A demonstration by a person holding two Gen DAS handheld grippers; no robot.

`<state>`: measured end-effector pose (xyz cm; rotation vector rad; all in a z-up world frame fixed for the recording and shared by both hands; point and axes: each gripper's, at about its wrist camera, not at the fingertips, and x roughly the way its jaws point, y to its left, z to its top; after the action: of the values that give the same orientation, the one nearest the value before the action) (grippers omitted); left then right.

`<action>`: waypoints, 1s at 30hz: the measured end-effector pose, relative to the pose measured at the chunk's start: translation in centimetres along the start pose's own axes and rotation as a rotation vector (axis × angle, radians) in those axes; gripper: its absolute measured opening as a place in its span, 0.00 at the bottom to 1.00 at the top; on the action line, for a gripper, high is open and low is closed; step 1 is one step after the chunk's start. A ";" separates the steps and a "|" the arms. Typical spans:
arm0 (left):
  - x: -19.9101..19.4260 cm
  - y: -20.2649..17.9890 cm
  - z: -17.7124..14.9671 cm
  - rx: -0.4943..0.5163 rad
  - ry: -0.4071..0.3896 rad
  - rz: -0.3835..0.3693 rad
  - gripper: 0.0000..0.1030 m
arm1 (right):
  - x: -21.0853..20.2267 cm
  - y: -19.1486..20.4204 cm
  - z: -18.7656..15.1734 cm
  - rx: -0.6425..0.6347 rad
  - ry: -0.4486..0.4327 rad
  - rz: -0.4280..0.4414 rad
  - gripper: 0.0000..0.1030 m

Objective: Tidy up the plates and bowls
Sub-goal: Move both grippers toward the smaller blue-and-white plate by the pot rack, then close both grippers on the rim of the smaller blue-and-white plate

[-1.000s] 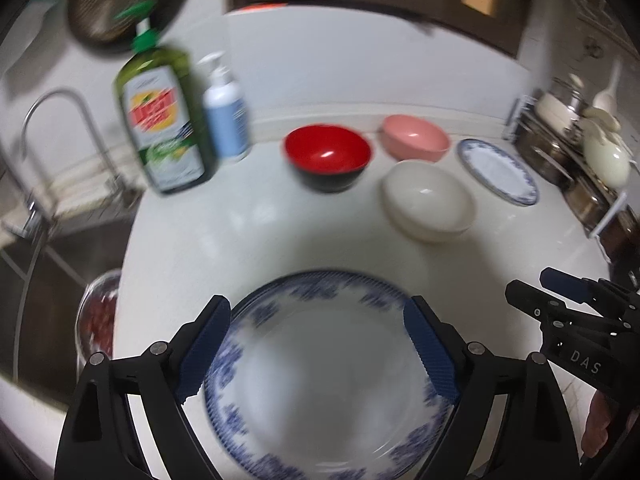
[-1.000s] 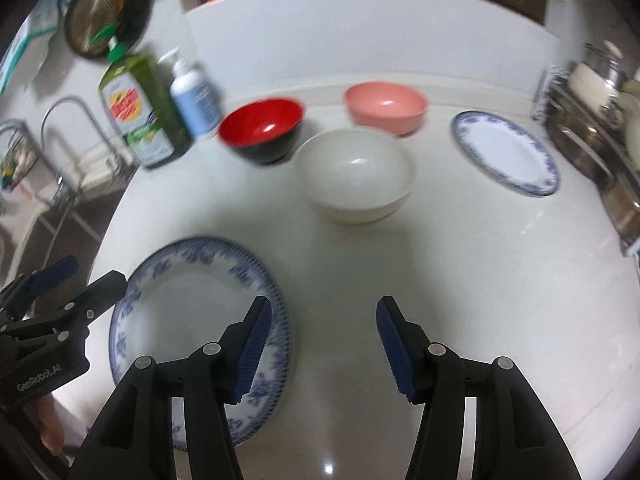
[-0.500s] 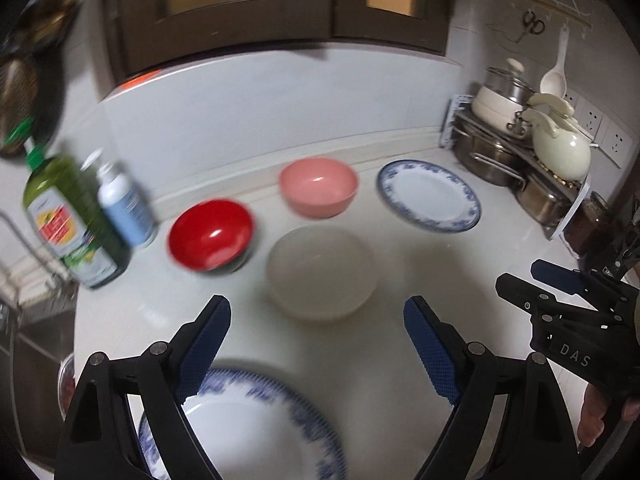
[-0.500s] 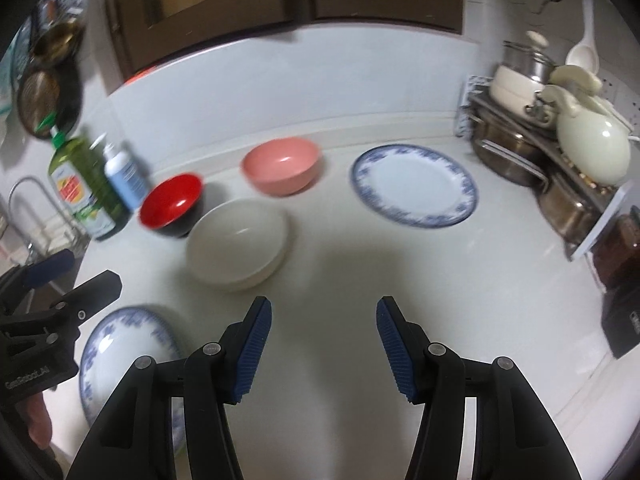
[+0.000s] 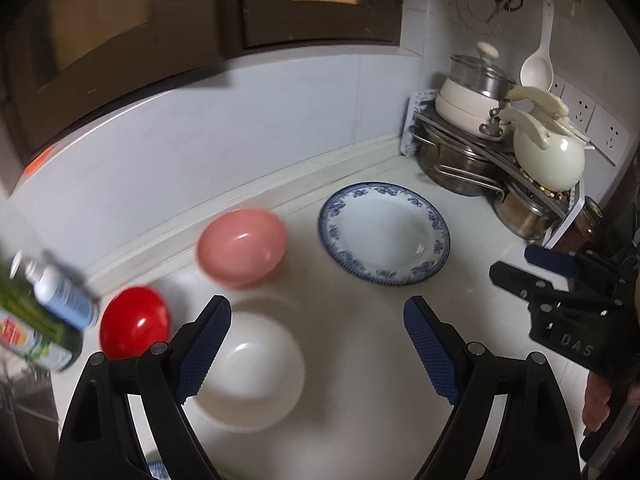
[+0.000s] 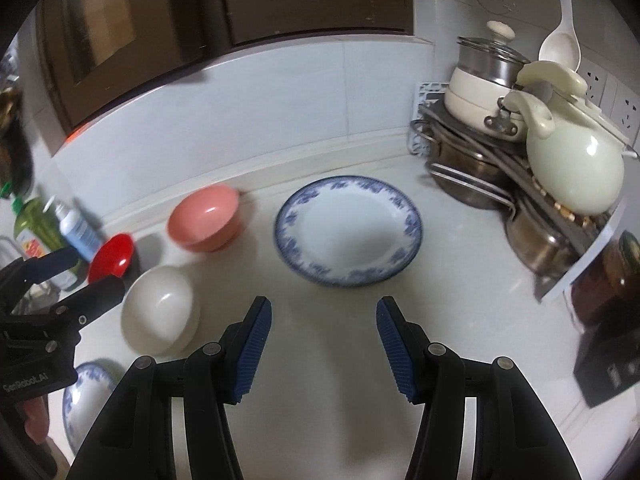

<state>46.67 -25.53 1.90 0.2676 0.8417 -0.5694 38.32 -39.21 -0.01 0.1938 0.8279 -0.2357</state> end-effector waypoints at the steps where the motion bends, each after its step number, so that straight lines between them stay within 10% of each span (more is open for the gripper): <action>1: 0.6 -0.2 0.6 0.006 0.006 -0.004 0.86 | 0.2 -0.5 0.8 0.000 -0.005 -0.001 0.54; 15: 12.3 -1.9 8.4 0.091 0.129 -0.019 0.85 | 8.4 -6.8 6.9 0.139 0.117 -0.070 0.54; 30: 23.1 -1.8 10.0 0.114 0.283 -0.046 0.77 | 19.1 -9.9 8.3 0.233 0.274 -0.097 0.54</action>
<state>64.14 -39.86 -9.27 0.4411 1.0926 -0.6320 53.82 -53.31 -9.58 0.4119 1.0826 -0.4037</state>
